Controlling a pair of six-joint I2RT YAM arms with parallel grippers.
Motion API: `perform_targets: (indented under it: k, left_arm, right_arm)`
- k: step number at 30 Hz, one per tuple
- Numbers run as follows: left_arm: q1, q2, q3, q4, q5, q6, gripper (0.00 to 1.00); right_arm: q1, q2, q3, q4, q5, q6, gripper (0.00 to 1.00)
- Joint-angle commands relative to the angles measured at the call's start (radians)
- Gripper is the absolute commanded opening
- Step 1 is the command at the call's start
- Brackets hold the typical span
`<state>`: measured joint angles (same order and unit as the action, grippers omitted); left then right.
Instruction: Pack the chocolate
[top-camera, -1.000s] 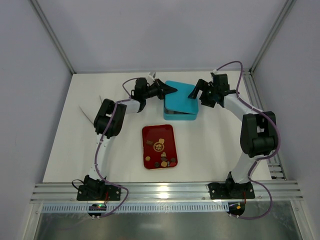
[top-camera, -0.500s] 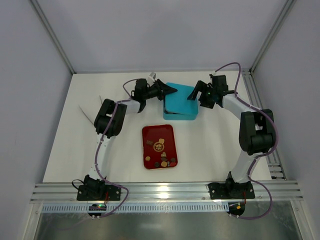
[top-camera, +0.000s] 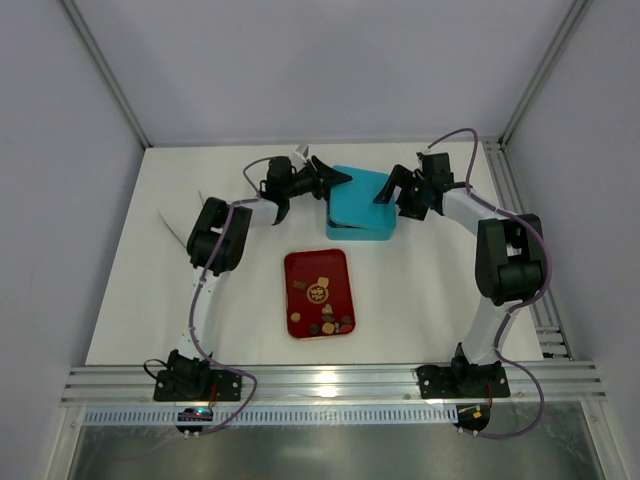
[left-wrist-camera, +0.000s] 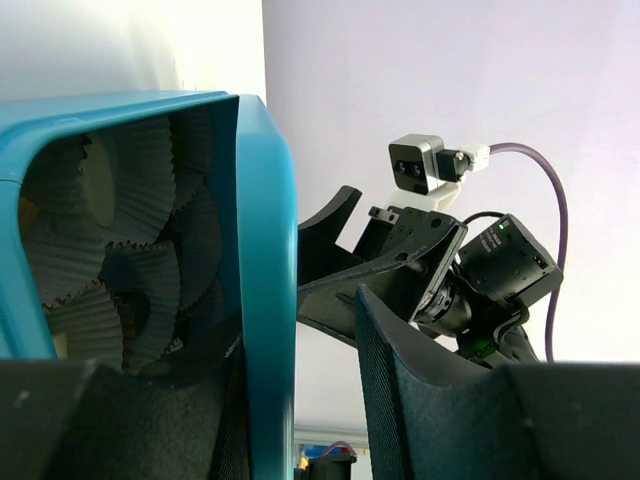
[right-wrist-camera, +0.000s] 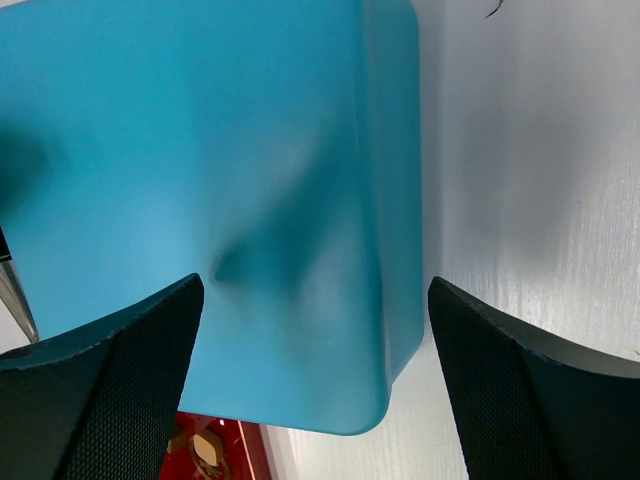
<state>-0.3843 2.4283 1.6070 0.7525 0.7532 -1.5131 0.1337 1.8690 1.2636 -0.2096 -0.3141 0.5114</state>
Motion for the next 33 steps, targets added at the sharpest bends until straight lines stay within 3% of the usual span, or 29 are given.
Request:
perform_targets:
  k: [1, 33]
  left_arm:
    - [0.019, -0.002, 0.014, 0.053, 0.021, 0.001, 0.39]
    - [0.101, -0.035, -0.076, 0.053, 0.060, 0.037, 0.38]
  right_arm:
    - [0.006, -0.001, 0.006, 0.041, -0.008, 0.007, 0.93]
    - [0.011, 0.013, 0.019, 0.036, -0.006, 0.021, 0.91]
